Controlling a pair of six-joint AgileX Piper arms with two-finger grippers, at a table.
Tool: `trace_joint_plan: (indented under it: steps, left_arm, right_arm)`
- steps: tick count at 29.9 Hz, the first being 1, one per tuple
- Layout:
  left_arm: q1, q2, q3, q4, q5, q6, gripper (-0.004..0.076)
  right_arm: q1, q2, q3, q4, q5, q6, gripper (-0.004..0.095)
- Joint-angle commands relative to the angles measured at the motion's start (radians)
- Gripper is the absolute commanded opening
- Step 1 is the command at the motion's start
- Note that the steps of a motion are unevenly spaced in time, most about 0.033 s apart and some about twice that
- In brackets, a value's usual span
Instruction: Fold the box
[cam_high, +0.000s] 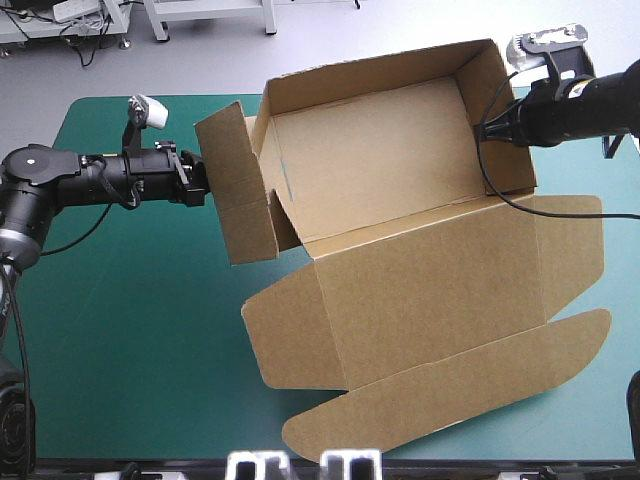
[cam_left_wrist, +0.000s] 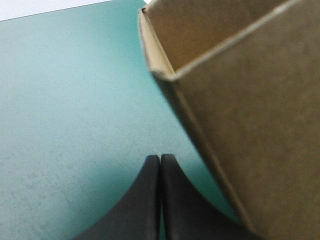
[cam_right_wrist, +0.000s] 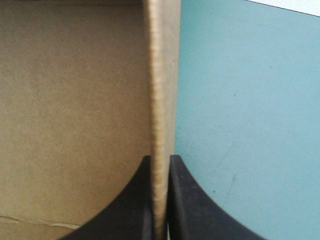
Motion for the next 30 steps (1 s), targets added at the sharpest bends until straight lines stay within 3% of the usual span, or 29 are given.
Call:
trace_joint_plan:
  steps: [1, 14, 25, 30]
  left_arm:
    - [-0.003, -0.038, -0.025, -0.141, 0.082, -0.018, -0.0009]
    - [-0.145, -0.036, -0.025, -0.252, 0.082, 0.015, -0.0009]
    - [-0.146, -0.036, -0.025, -0.362, 0.078, 0.005, -0.0008]
    - [-0.153, -0.036, -0.025, -0.313, 0.077, 0.003, 0.0078]
  right_arm:
    - [-0.007, -0.041, -0.033, 0.025, -0.024, 0.007, -0.0020]
    - [-0.006, 0.012, -0.033, 0.003, -0.093, 0.045, -0.0020]
    - [-0.006, 0.047, -0.033, 0.083, -0.124, 0.043, -0.0019]
    - [-0.006, 0.047, -0.033, 0.101, -0.143, 0.041, -0.0019]
